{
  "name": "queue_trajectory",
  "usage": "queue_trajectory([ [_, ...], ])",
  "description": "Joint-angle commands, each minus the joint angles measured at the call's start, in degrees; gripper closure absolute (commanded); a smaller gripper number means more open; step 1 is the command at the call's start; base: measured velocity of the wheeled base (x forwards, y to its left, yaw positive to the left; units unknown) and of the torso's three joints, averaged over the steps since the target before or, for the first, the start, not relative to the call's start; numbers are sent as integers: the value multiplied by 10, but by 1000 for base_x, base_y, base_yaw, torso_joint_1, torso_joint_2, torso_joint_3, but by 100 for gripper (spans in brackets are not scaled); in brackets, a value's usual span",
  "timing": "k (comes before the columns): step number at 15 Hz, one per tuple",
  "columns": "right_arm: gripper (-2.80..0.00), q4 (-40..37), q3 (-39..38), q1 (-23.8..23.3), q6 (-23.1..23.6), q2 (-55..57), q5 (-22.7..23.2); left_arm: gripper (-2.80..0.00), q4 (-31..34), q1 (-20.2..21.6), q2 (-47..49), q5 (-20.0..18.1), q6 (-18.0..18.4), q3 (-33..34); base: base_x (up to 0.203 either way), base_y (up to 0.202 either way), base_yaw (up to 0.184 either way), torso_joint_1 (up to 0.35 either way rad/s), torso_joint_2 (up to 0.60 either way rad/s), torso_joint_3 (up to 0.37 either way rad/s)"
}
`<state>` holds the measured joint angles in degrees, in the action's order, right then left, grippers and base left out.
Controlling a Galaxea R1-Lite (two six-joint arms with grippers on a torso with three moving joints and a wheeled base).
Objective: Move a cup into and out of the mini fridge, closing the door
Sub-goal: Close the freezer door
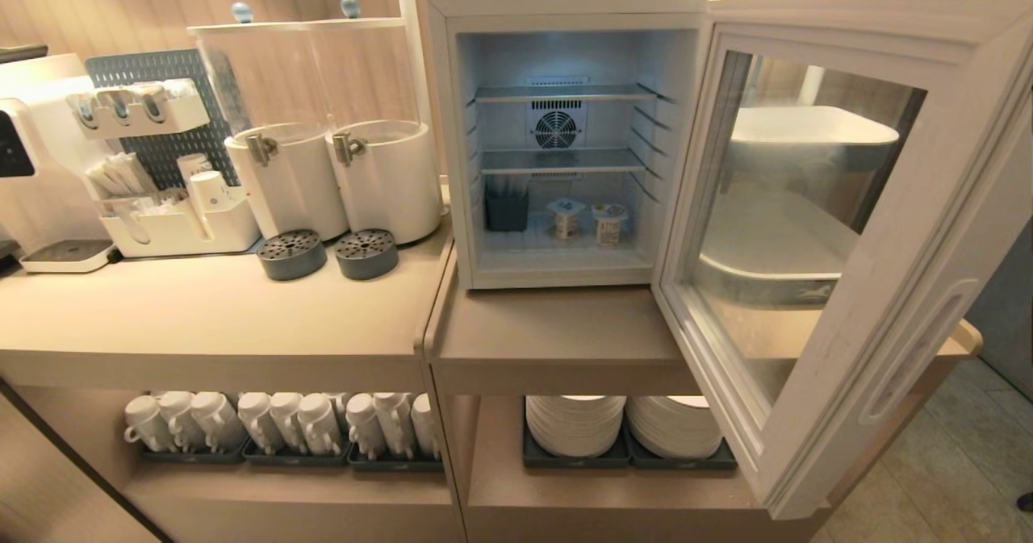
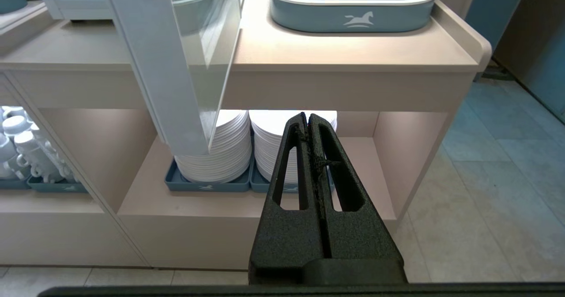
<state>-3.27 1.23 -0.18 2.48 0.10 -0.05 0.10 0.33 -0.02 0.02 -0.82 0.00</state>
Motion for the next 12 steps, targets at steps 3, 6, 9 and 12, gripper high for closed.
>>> queue_trajectory([
  [3,0,-1,13,0,-17,-1,-3,0,0,0,0,0,0,1,0,0,0,0,0,0],
  [6,0,-56,160,0,-23,21,-4,0,0,0,0,0,0,1,0,0,0,0,0,0],
  [9,0,-82,287,1,-61,181,-21,0,0,0,0,0,-1,2,0,0,0,0,0,0],
  [12,0,-60,379,1,-125,405,-41,0,-1,0,1,1,-1,2,0,0,0,0,0,0],
])
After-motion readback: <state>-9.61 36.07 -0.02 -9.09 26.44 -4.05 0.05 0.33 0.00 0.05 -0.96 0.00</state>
